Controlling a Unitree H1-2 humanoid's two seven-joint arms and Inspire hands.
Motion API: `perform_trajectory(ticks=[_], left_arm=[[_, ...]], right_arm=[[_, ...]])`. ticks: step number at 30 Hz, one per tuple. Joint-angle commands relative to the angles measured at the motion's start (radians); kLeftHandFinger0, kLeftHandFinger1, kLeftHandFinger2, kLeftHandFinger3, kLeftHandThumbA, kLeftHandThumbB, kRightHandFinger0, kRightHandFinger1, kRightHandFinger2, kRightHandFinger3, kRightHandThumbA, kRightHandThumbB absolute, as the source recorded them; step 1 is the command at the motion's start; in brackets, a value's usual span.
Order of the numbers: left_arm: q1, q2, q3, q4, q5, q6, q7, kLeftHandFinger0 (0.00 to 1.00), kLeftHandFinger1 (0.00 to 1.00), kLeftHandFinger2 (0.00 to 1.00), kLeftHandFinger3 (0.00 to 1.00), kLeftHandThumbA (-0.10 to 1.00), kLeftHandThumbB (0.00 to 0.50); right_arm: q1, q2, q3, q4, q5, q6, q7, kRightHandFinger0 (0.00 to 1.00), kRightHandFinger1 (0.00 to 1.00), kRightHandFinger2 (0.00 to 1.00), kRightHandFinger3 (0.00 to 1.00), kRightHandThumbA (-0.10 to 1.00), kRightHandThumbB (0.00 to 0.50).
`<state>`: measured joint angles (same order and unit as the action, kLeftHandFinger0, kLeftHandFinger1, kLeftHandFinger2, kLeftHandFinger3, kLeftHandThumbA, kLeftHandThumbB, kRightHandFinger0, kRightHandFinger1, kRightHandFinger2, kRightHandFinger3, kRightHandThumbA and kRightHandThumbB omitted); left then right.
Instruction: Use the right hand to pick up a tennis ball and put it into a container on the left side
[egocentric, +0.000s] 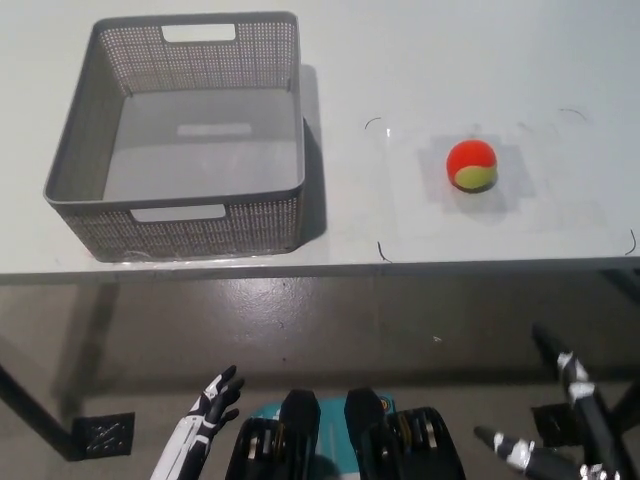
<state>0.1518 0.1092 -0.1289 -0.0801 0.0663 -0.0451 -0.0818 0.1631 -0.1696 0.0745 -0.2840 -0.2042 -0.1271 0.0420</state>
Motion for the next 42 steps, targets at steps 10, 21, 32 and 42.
perform_trajectory(ticks=[10, 21, 32, 42], left_arm=[[-0.013, 0.013, -0.001, -0.019, 0.019, -0.053, -0.010, 1.00, 1.00, 1.00, 1.00, 1.00, 0.128], [-0.009, 0.016, -0.001, -0.027, 0.031, -0.050, -0.009, 1.00, 1.00, 1.00, 1.00, 1.00, 0.131], [-0.005, 0.016, -0.003, -0.031, 0.036, -0.056, -0.010, 1.00, 1.00, 1.00, 1.00, 1.00, 0.148], [-0.009, 0.016, -0.002, -0.031, 0.029, -0.062, -0.013, 1.00, 1.00, 1.00, 1.00, 1.00, 0.148]], right_arm=[[-0.443, -0.190, 0.021, -0.126, -0.333, 0.404, 0.210, 1.00, 1.00, 1.00, 1.00, 1.00, 0.444], [-0.767, -0.260, 0.149, 0.068, -0.409, 0.561, 0.336, 1.00, 1.00, 1.00, 1.00, 1.00, 0.457], [-1.014, -0.254, 0.242, 0.372, -0.440, 0.597, 0.451, 1.00, 1.00, 1.00, 1.00, 1.00, 0.495], [-1.142, -0.246, 0.282, 0.644, -0.409, 0.570, 0.434, 1.00, 1.00, 1.00, 1.00, 1.00, 0.500]])
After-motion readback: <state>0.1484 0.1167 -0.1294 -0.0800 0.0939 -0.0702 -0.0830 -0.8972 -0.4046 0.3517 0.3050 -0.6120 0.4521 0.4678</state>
